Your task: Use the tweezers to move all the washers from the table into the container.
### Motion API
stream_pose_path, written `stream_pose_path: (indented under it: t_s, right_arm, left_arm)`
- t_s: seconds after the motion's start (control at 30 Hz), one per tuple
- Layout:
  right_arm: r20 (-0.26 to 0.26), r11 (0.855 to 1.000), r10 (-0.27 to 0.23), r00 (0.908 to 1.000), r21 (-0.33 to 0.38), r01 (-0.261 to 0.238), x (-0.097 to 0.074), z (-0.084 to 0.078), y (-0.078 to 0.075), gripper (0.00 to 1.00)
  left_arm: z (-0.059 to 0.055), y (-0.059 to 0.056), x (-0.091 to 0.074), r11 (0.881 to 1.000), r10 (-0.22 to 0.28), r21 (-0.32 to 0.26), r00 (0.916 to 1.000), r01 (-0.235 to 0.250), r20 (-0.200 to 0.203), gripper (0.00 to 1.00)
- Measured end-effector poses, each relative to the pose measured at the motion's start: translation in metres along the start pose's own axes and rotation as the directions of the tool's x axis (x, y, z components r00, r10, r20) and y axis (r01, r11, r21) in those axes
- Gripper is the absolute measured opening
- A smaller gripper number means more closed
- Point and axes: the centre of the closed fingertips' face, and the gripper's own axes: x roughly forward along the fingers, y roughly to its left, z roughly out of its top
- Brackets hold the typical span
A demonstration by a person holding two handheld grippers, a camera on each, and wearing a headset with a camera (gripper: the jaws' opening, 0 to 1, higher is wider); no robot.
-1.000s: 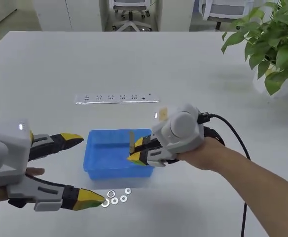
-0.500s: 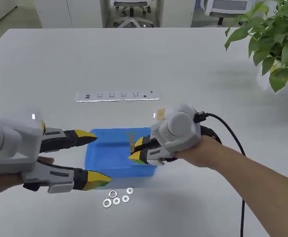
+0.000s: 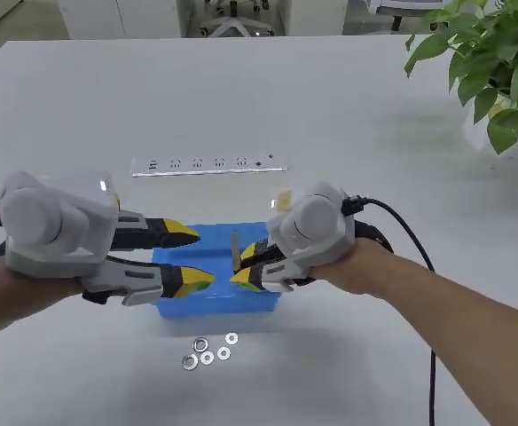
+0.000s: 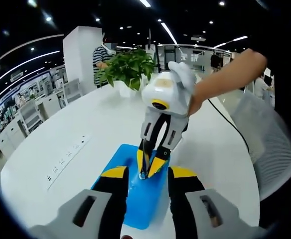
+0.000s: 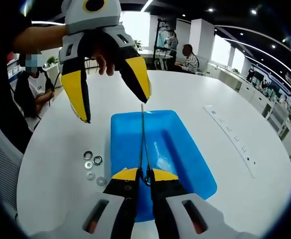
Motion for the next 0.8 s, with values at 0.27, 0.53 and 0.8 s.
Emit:
stream_pose_path:
  t_s: [0.27, 0.53, 0.8]
  right_arm:
    - [0.001, 1.000, 0.008, 1.0000, -0.002, -0.008, 0.003, -0.004, -0.004, 0.10]
    - [-0.001, 1.000, 0.017, 0.9998, -0.005, -0.017, 0.005, -0.008, -0.004, 0.10]
    - [0.009, 0.999, 0.031, 0.9995, -0.020, -0.031, 0.007, -0.009, -0.003, 0.10]
  left_arm:
    - [0.004, 0.009, 0.016, 0.999, -0.017, 0.027, 0.9998, 0.017, -0.009, 0.27]
    - [0.005, 0.011, 0.029, 0.998, -0.044, 0.051, 0.9988, 0.045, -0.021, 0.21]
    - [0.006, 0.008, 0.036, 0.994, -0.085, 0.071, 0.9961, 0.087, -0.023, 0.13]
